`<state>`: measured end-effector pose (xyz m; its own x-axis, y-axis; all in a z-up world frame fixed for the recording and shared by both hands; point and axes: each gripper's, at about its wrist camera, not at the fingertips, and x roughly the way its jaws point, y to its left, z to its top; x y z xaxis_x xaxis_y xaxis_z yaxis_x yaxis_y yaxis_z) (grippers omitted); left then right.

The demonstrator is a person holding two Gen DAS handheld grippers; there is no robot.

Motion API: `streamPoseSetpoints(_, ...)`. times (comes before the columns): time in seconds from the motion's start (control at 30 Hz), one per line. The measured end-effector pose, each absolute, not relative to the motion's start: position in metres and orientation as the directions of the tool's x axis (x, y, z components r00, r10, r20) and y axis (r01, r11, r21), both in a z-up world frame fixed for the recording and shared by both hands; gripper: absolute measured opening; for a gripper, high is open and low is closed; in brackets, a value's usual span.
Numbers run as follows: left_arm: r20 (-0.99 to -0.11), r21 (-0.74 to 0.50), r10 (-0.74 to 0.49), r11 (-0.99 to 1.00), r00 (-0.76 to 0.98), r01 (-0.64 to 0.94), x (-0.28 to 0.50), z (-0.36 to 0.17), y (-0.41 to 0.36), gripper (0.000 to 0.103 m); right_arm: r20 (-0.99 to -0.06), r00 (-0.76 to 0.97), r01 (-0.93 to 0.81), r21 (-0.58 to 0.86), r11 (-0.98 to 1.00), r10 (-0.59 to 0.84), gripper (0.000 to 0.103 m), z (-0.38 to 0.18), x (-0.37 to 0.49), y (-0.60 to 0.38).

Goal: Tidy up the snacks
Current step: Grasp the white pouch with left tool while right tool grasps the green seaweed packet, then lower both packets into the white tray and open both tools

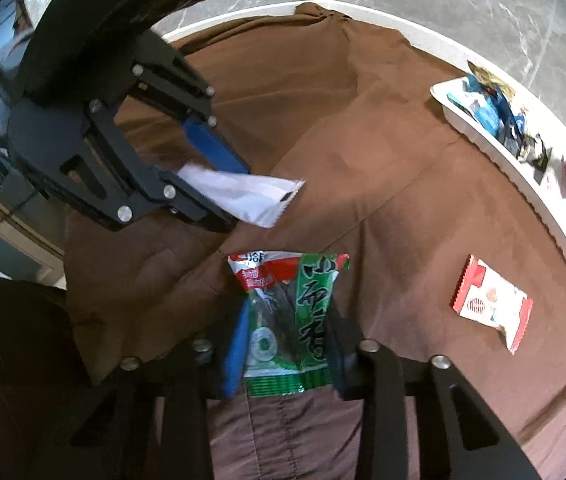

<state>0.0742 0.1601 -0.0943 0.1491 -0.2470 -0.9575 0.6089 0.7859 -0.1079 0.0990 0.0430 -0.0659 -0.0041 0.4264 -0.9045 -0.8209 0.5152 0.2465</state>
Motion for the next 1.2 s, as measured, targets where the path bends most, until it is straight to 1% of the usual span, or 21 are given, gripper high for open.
streamPoseSetpoints(0.17, -0.948, -0.148, -0.282, 0.802, 0.148, 0.579, 0.073, -0.092, 0.165, 0.032, -0.863, -0.048, -0.726, 0.375, 0.576, 0.503, 0.029, -0.063, 0.118, 0.021)
streamPoseSetpoints(0.23, -0.940, -0.183, -0.310, 0.812, 0.144, 0.554, 0.076, -0.088, 0.174, 0.031, -0.841, -0.054, -0.688, 0.422, 0.590, 0.538, 0.029, -0.060, 0.124, 0.012)
streamPoseSetpoints(0.27, -0.933, -0.198, -0.326, 0.818, 0.152, 0.540, 0.078, -0.084, 0.177, 0.031, -0.830, -0.057, -0.669, 0.444, 0.596, 0.554, 0.027, -0.058, 0.127, 0.008)
streamPoseSetpoints(0.53, -0.904, -0.262, -0.389, 0.833, 0.179, 0.487, 0.092, -0.066, 0.189, 0.031, -0.741, -0.046, -0.512, 0.593, 0.621, 0.670, 0.027, -0.048, 0.152, -0.027)
streamPoseSetpoints(0.7, -0.878, -0.308, -0.438, 0.827, 0.194, 0.470, 0.106, -0.051, 0.190, 0.031, -0.696, -0.018, -0.427, 0.654, 0.624, 0.717, 0.027, -0.045, 0.163, -0.039)
streamPoseSetpoints(0.8, -0.865, -0.331, -0.460, 0.822, 0.198, 0.463, 0.127, -0.052, 0.180, 0.031, -0.673, 0.005, -0.386, 0.681, 0.622, 0.740, 0.027, -0.040, 0.168, -0.052)
streamPoseSetpoints(1.2, -0.778, -0.451, -0.567, 0.804, 0.270, 0.388, 0.178, -0.043, 0.190, 0.031, -0.628, 0.096, -0.282, 0.727, 0.626, 0.772, 0.027, -0.031, 0.209, -0.075)
